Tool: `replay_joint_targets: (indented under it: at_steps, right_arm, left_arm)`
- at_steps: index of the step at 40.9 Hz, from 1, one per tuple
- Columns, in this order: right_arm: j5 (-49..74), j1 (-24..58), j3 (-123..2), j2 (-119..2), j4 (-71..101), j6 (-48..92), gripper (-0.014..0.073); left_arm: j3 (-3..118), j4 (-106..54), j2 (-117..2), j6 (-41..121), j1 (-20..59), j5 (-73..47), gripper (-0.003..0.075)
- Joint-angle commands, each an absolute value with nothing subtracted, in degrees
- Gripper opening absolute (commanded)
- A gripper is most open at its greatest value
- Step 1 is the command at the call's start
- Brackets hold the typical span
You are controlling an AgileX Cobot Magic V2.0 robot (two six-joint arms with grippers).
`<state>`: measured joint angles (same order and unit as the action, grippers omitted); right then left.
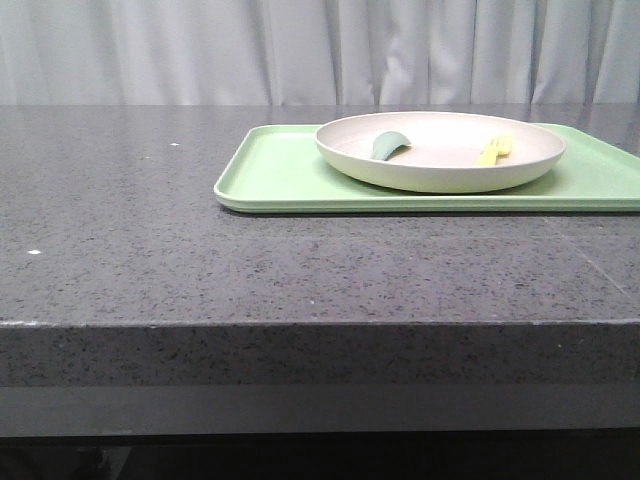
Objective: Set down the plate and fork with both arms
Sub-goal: 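Lower the right gripper onto the yellow fork on the plate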
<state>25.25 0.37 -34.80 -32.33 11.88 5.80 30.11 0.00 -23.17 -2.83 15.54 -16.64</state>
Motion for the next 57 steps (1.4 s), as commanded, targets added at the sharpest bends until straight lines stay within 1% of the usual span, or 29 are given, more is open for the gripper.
replay_joint_targets:
  at_steps: [1,6,11,17,22,32,42,57]
  right_arm:
    - [20.95,0.38,-37.8,-35.84,13.7,6.3,0.0642]
    - [24.53,0.38,-42.84,-43.86,18.32,6.3,0.0628]
    - [29.29,0.62,-50.69,-53.51,20.52,6.3,0.0609]
    - [35.77,4.22,-61.25,-65.17,20.64,6.07,0.0599]
    - [40.52,7.9,-69.76,-75.18,20.53,2.15,0.0599]
    - [47.34,9.59,-83.18,-91.03,20.14,-3.76,0.0599]
    - [51.27,10.13,-90.92,-99.91,14.46,-9.57,0.0599]
    - [53.12,11.52,-95.2,-105.66,14.06,-11.87,0.0599]
  left_arm:
    - [29.62,0.0,-17.72,-2.79,15.5,-15.28,-0.0018]
    - [28.38,0.0,-13.12,-2.79,15.5,-21.96,-0.0018]
    - [27.84,0.0,-11.85,-2.79,15.5,-25.02,-0.0018]
    - [27.84,0.0,-11.85,-2.79,15.5,-24.76,-0.0018]
    - [27.84,0.0,-11.85,-2.79,15.5,-24.62,-0.0018]
    - [27.84,0.0,-11.85,-2.79,15.5,-24.62,-0.0018]
    - [27.84,0.0,-11.85,-2.79,15.5,-24.62,-0.0018]
    - [27.84,0.0,-11.85,-2.79,15.5,-24.62,-0.0018]
